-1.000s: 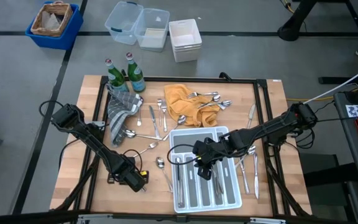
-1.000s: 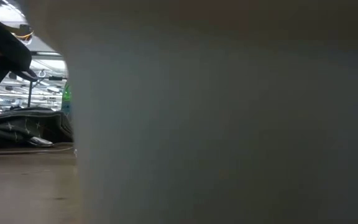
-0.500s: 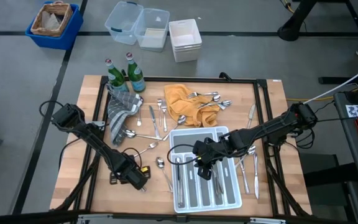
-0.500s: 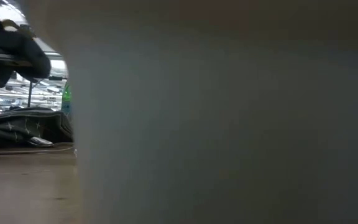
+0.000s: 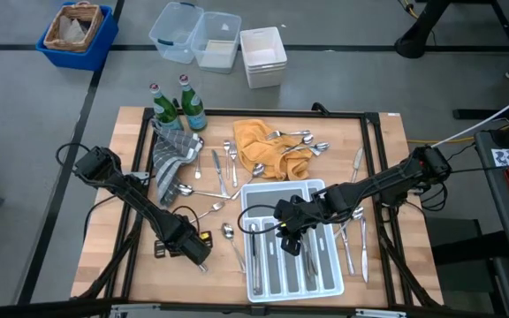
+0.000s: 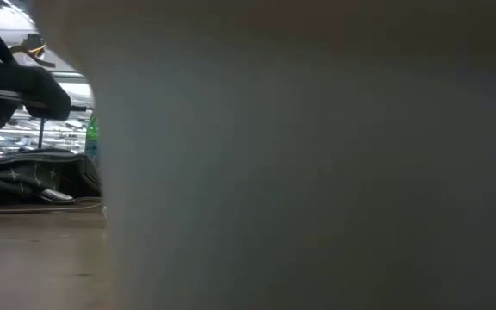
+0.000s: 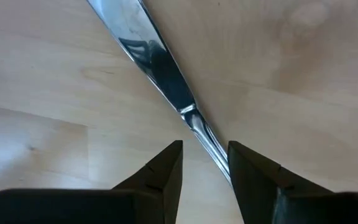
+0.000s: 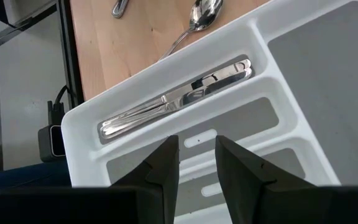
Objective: Sort silverware
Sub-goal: Put the table knife into the silverware tray
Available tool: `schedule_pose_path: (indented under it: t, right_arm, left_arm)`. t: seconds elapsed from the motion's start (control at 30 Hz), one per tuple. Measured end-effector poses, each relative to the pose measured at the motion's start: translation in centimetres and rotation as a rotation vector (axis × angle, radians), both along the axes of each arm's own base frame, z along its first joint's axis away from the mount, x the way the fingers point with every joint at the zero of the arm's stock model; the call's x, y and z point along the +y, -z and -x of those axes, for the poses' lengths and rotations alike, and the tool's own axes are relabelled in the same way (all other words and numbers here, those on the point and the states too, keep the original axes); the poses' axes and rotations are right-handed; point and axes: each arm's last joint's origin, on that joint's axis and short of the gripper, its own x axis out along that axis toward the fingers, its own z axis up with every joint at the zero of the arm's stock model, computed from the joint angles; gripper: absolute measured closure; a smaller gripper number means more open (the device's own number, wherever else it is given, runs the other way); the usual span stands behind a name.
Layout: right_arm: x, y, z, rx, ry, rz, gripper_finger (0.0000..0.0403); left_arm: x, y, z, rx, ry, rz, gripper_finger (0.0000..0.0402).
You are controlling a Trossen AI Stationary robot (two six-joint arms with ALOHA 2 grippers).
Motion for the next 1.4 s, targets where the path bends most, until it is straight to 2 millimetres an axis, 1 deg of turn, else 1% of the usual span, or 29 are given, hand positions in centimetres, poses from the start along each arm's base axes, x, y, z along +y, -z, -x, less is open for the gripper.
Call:
schedule_pose_path:
  t: [0.23, 0.63, 0.73, 0.9, 1.13, 1.23, 1.4]
  right_arm:
    - [0.0, 0.0, 0.0, -0.001, -0.002, 0.002, 0.0297]
    - [0.0, 0.0, 0.0, -0.001, -0.002, 0.002, 0.0297]
    - [0.0, 0.0, 0.0, -0.001, -0.003, 0.002, 0.0297]
    - [0.0, 0.0, 0.0, -0.001, -0.002, 0.002, 0.0297]
    - [0.0, 0.0, 0.0, -0.001, -0.003, 0.002, 0.0297]
    - [0.0, 0.0, 0.0, -0.001, -0.003, 0.002, 0.0297]
    - [0.0, 0.0, 0.0, 0.000, -0.003, 0.002, 0.0297]
  left_arm:
    - [0.3, 0.1, 0.3, 0.035, -0.005, -0.031, 0.0285]
    - [0.9, 0.0, -0.5, -0.002, -0.038, -0.023, 0.0285]
    - [0.9, 0.0, -0.5, -0.004, -0.036, -0.021, 0.0285]
    - [0.2, 0.0, -0.4, -0.021, -0.017, 0.003, 0.0285]
    - [0.2, 0.0, -0.3, -0.009, -0.012, -0.003, 0.0285]
    - [0.1, 0.3, -0.2, -0.002, -0.010, -0.009, 0.0285]
    - [-0.2, 1.3, -0.5, 0.016, -0.007, -0.017, 0.0285]
